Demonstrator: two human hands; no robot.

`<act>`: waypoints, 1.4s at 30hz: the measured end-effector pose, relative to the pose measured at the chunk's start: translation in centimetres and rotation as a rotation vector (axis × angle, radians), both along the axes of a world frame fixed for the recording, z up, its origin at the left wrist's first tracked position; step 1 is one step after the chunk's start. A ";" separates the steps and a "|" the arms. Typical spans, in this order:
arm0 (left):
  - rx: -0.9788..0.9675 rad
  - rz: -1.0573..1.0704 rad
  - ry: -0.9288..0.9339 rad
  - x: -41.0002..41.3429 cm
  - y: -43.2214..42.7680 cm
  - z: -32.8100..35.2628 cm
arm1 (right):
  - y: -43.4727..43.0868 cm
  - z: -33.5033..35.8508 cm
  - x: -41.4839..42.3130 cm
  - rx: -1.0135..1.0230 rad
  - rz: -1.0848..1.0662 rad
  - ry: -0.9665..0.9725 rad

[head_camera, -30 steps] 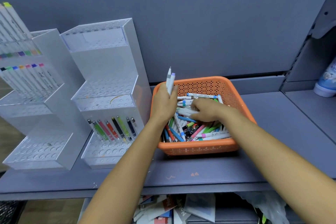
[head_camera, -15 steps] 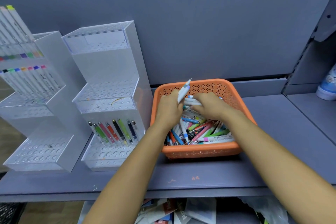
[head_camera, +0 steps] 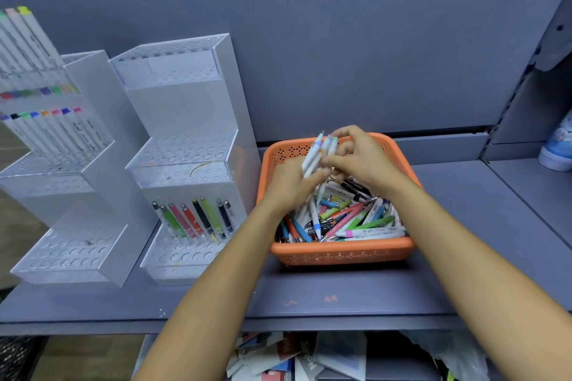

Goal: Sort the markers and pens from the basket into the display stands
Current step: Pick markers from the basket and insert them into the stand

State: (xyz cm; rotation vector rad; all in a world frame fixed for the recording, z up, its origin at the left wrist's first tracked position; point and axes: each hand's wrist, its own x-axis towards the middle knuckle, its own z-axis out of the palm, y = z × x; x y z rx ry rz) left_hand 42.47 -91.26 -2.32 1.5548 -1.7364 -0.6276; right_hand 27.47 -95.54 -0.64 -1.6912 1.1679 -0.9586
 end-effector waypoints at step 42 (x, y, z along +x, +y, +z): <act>0.012 0.202 1.666 30.9 13.6 8.8 | 11.0 9.1 31.5 -0.519 0.082 -0.429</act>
